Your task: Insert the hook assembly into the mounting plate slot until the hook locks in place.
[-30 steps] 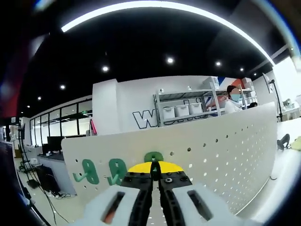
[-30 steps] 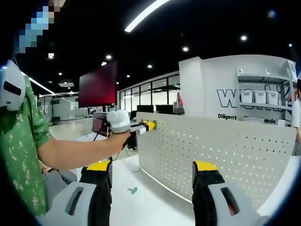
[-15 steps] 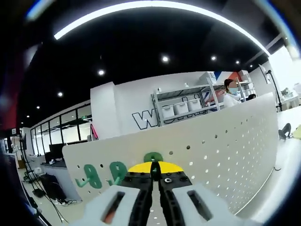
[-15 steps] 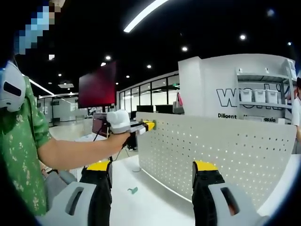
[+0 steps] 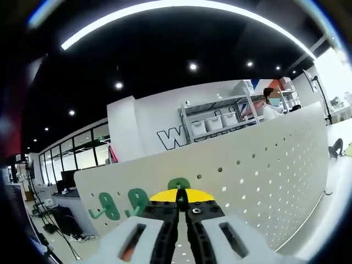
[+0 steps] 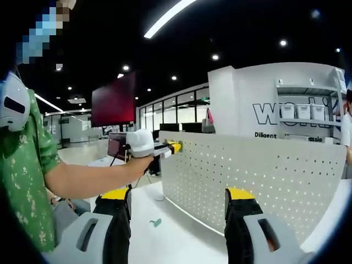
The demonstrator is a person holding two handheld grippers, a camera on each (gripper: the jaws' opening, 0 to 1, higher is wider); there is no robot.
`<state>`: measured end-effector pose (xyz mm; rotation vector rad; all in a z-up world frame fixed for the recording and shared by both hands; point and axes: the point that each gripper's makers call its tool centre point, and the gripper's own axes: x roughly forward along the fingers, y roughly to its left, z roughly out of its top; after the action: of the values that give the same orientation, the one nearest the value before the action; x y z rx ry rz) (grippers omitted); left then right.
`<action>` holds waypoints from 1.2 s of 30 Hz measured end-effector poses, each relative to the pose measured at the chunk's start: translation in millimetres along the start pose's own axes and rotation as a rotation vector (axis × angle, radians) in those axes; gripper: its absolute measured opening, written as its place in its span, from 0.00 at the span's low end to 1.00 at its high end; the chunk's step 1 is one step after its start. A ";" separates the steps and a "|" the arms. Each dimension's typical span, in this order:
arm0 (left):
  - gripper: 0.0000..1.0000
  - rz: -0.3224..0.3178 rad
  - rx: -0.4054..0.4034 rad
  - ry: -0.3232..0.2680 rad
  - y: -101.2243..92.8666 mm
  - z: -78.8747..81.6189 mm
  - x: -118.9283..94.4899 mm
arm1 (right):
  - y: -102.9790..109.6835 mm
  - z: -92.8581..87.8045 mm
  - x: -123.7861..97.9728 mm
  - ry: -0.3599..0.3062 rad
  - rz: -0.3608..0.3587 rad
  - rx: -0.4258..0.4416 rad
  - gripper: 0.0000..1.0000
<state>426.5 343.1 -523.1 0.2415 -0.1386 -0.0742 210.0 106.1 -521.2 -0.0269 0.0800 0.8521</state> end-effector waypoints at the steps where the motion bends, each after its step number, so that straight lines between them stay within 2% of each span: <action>1: 0.03 -0.001 0.000 0.000 0.2 -0.2 0.4 | -0.3 -0.3 -0.2 0.001 -0.001 0.001 0.71; 9: 0.03 -0.002 -0.002 -0.010 0.6 -0.3 0.9 | 0.1 -0.2 1.1 0.000 0.001 0.001 0.71; 15: 0.04 -0.006 -0.064 -0.009 2.3 -0.3 1.2 | 0.1 0.2 0.6 0.000 0.001 0.000 0.71; 22: 0.04 -0.002 -0.074 -0.011 1.8 -0.1 0.3 | 0.6 -1.2 0.0 0.003 0.000 0.001 0.70; 25: 0.05 -0.003 -0.114 -0.015 1.9 -0.4 -0.4 | 0.0 -0.7 -0.6 0.002 -0.002 0.000 0.70; 36: 0.09 -0.012 -0.111 -0.012 -0.3 -2.0 -1.2 | 1.6 -1.3 -0.3 0.004 0.001 -0.001 0.70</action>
<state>425.6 343.4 -525.2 0.1310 -0.1448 -0.0952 208.6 106.9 -522.4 -0.0289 0.0832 0.8527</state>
